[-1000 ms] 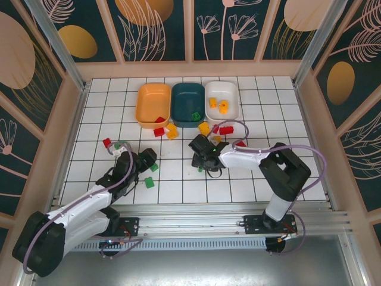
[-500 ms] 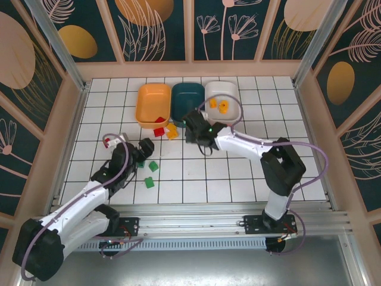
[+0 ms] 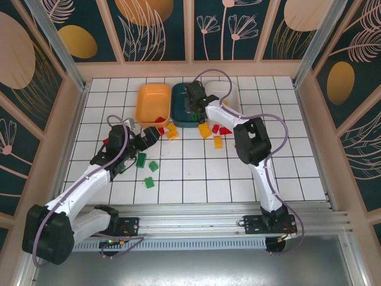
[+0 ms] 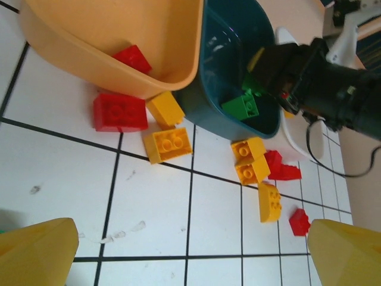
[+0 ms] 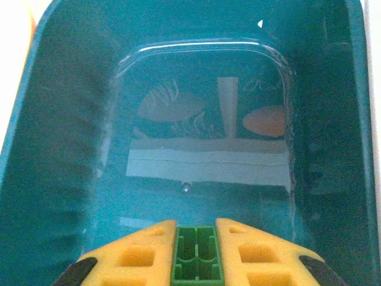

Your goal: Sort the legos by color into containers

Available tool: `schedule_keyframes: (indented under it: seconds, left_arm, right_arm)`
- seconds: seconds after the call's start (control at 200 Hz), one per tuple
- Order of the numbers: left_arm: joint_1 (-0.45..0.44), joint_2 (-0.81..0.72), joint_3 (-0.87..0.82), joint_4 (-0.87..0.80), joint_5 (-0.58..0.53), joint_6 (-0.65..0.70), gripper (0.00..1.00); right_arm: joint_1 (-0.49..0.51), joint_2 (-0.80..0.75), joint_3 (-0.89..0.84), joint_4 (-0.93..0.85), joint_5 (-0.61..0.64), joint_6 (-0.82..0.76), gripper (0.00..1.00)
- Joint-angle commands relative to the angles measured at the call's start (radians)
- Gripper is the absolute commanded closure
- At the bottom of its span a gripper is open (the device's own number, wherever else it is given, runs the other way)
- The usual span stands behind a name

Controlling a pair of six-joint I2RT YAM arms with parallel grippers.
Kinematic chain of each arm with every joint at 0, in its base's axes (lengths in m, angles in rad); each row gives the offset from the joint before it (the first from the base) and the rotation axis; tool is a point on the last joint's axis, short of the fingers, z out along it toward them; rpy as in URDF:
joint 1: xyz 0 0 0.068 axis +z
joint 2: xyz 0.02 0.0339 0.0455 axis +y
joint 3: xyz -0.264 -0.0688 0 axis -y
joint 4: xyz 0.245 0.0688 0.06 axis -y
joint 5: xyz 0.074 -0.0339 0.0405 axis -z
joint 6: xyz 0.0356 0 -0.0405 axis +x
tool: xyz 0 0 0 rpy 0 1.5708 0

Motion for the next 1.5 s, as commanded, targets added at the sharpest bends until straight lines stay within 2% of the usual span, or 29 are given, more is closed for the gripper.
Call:
schedule_keyframes:
  seconds: [0.0,0.145,0.285,0.415,0.48,0.576,0.646,0.711,0.796,1.046,1.236,1.491]
  left_arm:
    - [0.004,-0.024,-0.014,0.002,0.063,0.001,0.02]
    - [0.004,-0.033,-0.011,-0.012,0.056,-0.006,0.01]
    - [0.003,-0.049,-0.006,-0.028,0.022,-0.012,0.02]
    - [0.003,-0.067,-0.013,-0.051,-0.031,-0.018,0.02]
    - [0.003,-0.069,-0.034,-0.018,0.003,-0.018,0.02]
    - [-0.005,-0.055,-0.099,0.117,0.117,-0.047,0.05]
    - [-0.038,-0.036,-0.132,0.194,0.142,-0.062,0.06]
    - [-0.079,-0.008,-0.129,0.226,0.133,-0.054,0.06]
    - [-0.128,0.053,-0.103,0.262,0.138,-0.047,0.05]
    - [-0.173,0.186,-0.053,0.357,0.174,-0.076,0.06]
    - [-0.174,0.191,-0.058,0.347,0.167,-0.069,0.05]
    - [-0.174,0.18,-0.065,0.336,0.157,-0.068,0.04]
  right_arm:
    - [-0.011,0.007,0.086,-0.058,-0.023,-0.032,0.63]
    - [-0.008,-0.023,0.108,-0.073,-0.005,-0.054,0.5]
    - [-0.002,-0.137,0.023,-0.038,0.011,-0.062,0.49]
    - [0.007,-0.324,-0.217,0.038,0.066,-0.032,0.49]
    - [0.0,-0.432,-0.388,0.085,0.098,-0.003,0.49]
    - [-0.015,-0.569,-0.624,0.141,0.134,0.0,0.37]
    - [-0.03,-0.647,-0.765,0.154,0.163,-0.018,0.27]
    - [-0.035,-0.696,-0.863,0.161,0.126,-0.039,0.24]
    - [-0.101,-0.722,-0.939,0.161,0.047,-0.063,0.22]
    - [-0.174,-0.652,-0.967,0.177,0.003,-0.127,0.19]
    - [-0.198,-0.58,-0.917,0.197,-0.096,-0.177,0.17]
    - [-0.2,-0.514,-0.851,0.197,-0.091,-0.18,0.16]
